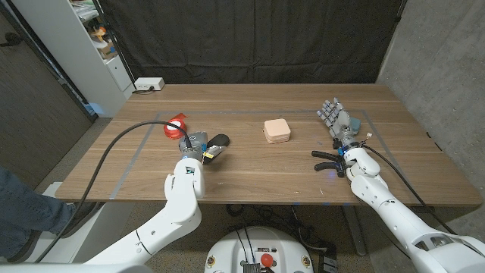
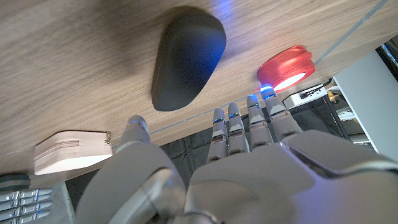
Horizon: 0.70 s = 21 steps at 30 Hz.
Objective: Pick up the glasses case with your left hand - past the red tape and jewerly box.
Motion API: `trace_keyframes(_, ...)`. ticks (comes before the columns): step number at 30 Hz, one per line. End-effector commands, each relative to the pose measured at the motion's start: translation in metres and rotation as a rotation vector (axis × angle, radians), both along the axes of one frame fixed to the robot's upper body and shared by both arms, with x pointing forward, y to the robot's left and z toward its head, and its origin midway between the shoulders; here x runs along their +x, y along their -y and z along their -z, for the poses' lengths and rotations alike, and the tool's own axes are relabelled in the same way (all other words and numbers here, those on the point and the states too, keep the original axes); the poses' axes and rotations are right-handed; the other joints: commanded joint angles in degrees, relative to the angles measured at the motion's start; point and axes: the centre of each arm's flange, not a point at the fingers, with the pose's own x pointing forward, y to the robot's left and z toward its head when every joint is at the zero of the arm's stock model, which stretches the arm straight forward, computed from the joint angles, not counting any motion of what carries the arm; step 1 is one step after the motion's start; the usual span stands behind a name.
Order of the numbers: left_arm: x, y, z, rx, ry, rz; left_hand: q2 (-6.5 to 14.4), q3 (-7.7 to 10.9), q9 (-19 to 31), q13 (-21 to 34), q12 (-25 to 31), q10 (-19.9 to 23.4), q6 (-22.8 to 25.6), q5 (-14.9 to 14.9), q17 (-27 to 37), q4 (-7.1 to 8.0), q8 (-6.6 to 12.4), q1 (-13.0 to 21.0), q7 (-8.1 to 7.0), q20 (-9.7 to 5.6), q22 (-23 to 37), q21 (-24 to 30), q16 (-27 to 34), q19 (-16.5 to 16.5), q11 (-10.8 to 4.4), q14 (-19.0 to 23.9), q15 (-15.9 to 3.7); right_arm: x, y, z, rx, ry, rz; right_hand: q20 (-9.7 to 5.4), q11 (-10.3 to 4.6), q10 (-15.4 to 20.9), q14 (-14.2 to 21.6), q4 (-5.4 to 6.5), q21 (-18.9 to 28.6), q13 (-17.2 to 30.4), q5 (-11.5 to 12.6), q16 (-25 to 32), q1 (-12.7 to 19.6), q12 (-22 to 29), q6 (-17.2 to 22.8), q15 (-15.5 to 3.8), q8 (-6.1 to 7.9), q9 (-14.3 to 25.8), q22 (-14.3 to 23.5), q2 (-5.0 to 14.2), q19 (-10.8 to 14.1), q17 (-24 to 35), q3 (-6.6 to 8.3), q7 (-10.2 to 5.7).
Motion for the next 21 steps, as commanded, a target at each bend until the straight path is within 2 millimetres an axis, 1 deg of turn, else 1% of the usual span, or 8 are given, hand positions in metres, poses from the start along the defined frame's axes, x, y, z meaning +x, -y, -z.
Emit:
trace_keyframes(1,0.0052,0.0003,0.0061,-0.011,-0.020,-0.013,0.13,0.00,0.12,0.08,-0.15,0.28,0.68,0.32,0.24,-0.13,-0.07,0.63,-0.06,0.04,0.18,-0.11,-0.18,0.41,0.04,0.64,-0.17,0.0016,0.0050,0.0032,0.005,-0.008,0.006,-0.09,-0.11,0.41,0.57,0.17,-0.29,0.17,0.19,0.30,0.19,-0.21,0.31,0.13,-0.01,0.17,0.10,-0.48,0.28,-0.06,-0.21,-0.01)
trace_keyframes(12,0.0079,0.0057,0.0073,-0.002,-0.029,-0.016,0.20,-0.02,0.13,0.10,-0.17,0.33,0.73,0.34,0.24,-0.17,-0.09,0.78,-0.05,0.05,0.17,-0.19,-0.22,0.50,-0.04,0.67,-0.15,0.0031,0.0084,0.0039,0.018,-0.006,0.008,-0.09,-0.07,0.47,0.57,0.13,-0.30,0.17,0.19,0.28,0.19,-0.20,0.35,0.15,0.01,0.17,0.10,-0.45,0.29,-0.08,-0.23,-0.04)
trace_keyframes(21,0.0092,0.0025,0.0116,-0.023,-0.040,-0.027,0.23,-0.05,0.13,0.12,-0.16,0.43,0.73,0.35,0.24,-0.19,-0.12,0.89,-0.01,0.05,0.17,-0.27,-0.28,0.57,0.13,0.66,-0.13,0.0051,0.0077,0.0086,0.017,-0.018,0.009,-0.08,-0.05,0.46,0.53,0.13,-0.29,0.17,0.19,0.26,0.15,-0.21,0.33,0.19,0.00,0.18,0.10,-0.43,0.32,-0.07,-0.25,-0.03)
